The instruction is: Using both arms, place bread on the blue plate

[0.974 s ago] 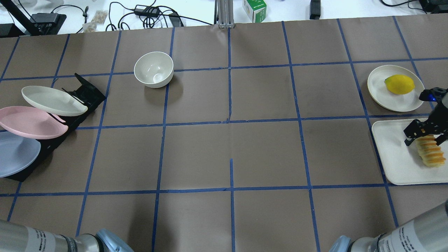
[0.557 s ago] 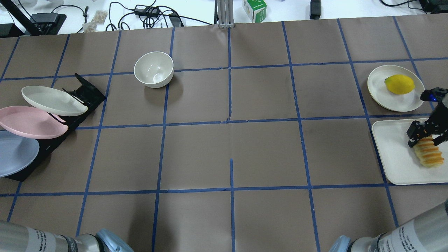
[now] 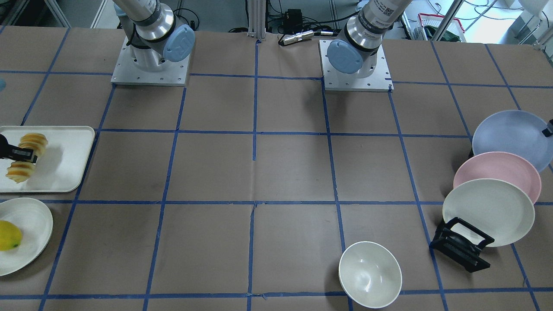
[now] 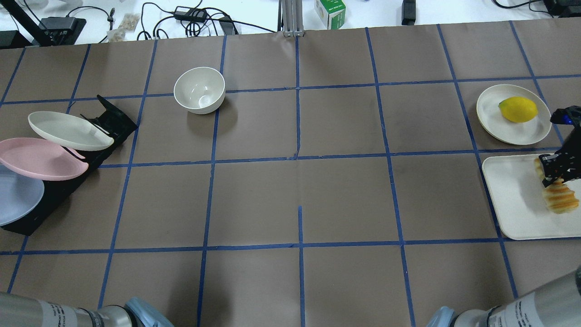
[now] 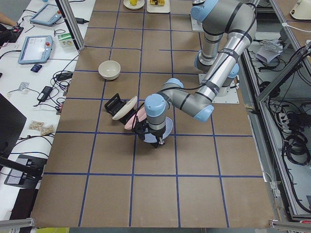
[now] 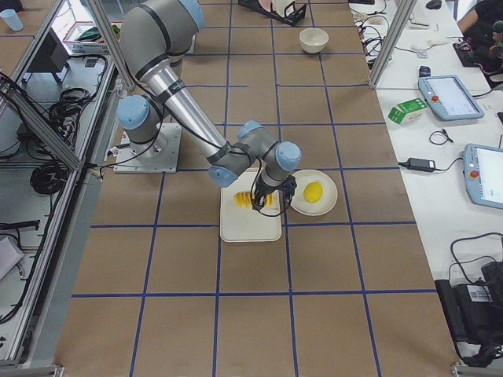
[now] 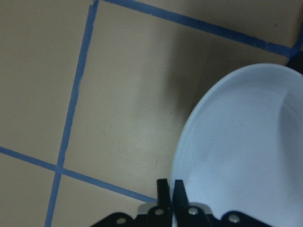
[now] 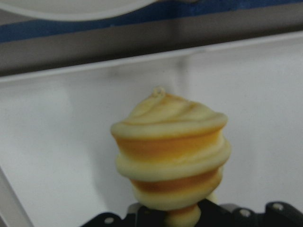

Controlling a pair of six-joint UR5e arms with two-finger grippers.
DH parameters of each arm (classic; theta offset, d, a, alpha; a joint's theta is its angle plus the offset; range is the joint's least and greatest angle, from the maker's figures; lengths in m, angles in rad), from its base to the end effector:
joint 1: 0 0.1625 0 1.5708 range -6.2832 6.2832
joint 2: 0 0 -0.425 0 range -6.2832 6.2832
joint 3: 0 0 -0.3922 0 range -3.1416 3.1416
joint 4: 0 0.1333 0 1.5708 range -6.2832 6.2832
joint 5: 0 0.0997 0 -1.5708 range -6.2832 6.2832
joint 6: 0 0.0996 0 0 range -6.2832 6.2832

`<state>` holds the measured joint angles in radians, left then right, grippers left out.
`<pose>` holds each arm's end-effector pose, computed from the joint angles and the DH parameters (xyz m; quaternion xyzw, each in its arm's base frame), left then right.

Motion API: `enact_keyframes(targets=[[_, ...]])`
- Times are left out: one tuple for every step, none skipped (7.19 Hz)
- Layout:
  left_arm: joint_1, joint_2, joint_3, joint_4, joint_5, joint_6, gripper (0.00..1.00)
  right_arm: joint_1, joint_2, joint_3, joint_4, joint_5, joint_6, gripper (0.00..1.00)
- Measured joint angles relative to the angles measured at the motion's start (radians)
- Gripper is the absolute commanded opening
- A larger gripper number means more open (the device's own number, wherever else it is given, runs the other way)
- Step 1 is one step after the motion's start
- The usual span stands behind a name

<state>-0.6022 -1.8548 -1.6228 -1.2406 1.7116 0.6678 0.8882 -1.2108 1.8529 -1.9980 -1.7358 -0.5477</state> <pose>0.4174 -0.4317 0.3420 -0.1493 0.9863 0.0533 0.0460 -0.2501 -0.4930 0.2081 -0.0580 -0.9892 -0.1346 0.0052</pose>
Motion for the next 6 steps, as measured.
enact_keyframes(targets=[[0.0,0.033,0.025,-0.085,0.02,-0.002,0.0,0.016,-0.041,0.0,0.034,0.004,0.01,0.0],[0.0,0.076,0.048,-0.188,0.032,-0.007,0.0,0.045,-0.083,-0.001,0.07,0.007,0.031,0.0],[-0.001,0.125,0.061,-0.28,0.033,-0.021,0.0,0.088,-0.126,-0.001,0.107,0.008,0.07,0.0],[-0.006,0.174,0.061,-0.352,0.003,-0.041,0.0,0.14,-0.162,-0.002,0.134,0.009,0.122,0.0],[-0.022,0.214,0.055,-0.397,-0.071,-0.063,0.0,0.193,-0.189,-0.002,0.151,0.01,0.168,0.0],[-0.068,0.239,0.047,-0.416,-0.154,-0.104,0.0,0.236,-0.213,-0.002,0.167,0.01,0.196,0.0]])
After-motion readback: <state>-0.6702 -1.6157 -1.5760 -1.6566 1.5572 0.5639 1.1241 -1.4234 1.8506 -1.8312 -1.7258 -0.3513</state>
